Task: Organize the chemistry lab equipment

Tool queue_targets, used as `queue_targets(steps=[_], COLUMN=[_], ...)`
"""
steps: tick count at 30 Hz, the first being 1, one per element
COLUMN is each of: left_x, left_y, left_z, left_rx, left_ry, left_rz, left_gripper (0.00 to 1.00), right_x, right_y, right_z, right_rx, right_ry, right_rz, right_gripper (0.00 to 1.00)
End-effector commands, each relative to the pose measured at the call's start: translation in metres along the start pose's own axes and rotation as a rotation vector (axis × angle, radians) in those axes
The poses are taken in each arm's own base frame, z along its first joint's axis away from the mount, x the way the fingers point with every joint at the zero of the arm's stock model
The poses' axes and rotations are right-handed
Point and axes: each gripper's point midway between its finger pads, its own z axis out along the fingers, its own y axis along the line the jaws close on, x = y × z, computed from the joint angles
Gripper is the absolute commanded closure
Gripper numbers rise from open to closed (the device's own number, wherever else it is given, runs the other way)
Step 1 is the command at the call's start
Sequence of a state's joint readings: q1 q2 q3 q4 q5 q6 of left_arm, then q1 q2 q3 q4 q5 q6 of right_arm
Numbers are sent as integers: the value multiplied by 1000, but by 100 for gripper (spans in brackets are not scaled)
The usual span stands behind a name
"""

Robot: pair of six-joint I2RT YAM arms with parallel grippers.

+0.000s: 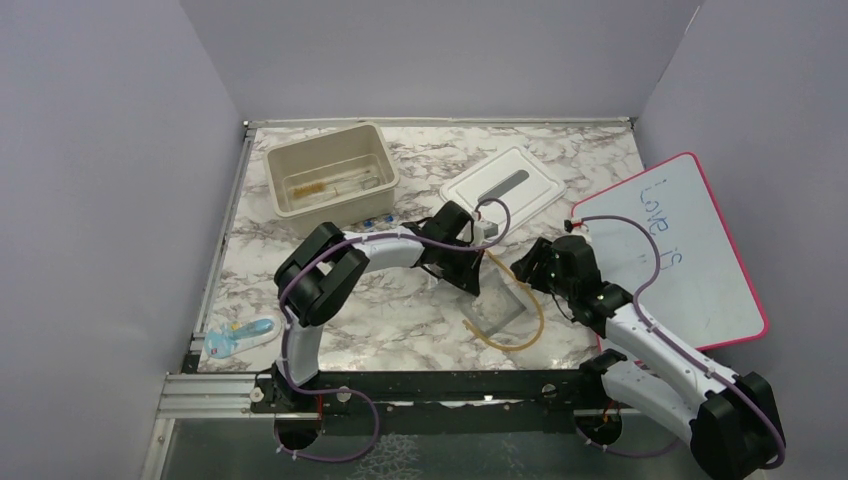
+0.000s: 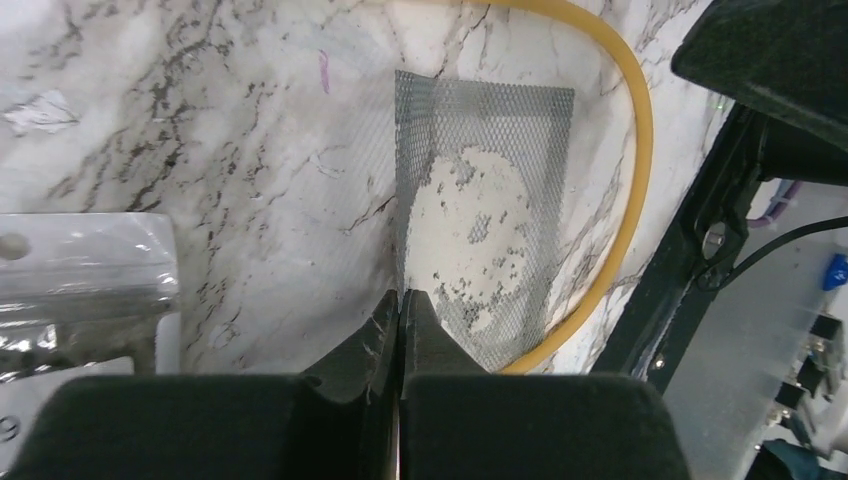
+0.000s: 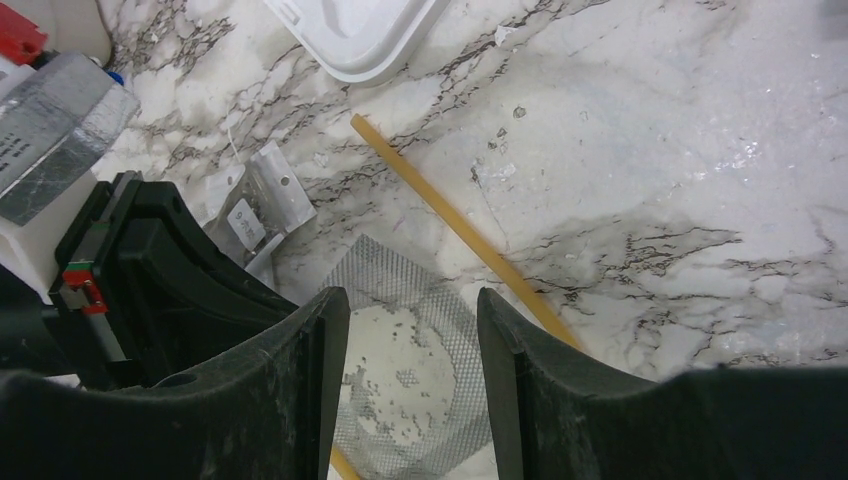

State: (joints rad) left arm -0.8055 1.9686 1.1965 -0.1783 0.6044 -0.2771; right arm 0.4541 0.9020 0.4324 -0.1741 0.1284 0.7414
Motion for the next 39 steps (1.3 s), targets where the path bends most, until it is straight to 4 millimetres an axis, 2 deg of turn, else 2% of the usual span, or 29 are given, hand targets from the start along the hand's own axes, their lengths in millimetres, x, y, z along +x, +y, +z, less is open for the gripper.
queue_targets(steps=[1, 10, 15, 19, 24, 26, 30, 36, 39], left_x=[-33, -68, -90, -110, -131, -136, -134, -116, -112], left_y=[-6, -11, -10, -12, -2, 8, 41, 98, 124], left_z=[-29, -84, -127, -179, -259, -292, -350, -413, -428], left_rx=[-95, -237, -317, -402, -568, -632, -784, -917, -923], left_ry=[-89, -205, -306, -427, -631, -709, -809, -887, -897], left_rz=[140, 209, 207, 192, 111, 68, -30, -213, -275], left_gripper=[100, 100, 100, 100, 100, 100, 100, 100, 100], right_x=[-12, -36, -41, -39, -37, -36, -33, -26, -25], right_y=[2, 26, 40, 43, 43, 43, 44, 42, 43], right_z=[-4, -18, -25, -26, -25, -24, -22, -20, -18], right_rx=[4, -47, -91, -103, -110, -111, -113, -118, -123], right_ry=[-41, -64, -44, -25, -27, -21, -7, 9, 16], right_rz=[15, -1, -16, -14, -12, -14, -12, 3, 4], right_gripper=[46, 46, 45, 45, 45, 45, 45, 45, 45])
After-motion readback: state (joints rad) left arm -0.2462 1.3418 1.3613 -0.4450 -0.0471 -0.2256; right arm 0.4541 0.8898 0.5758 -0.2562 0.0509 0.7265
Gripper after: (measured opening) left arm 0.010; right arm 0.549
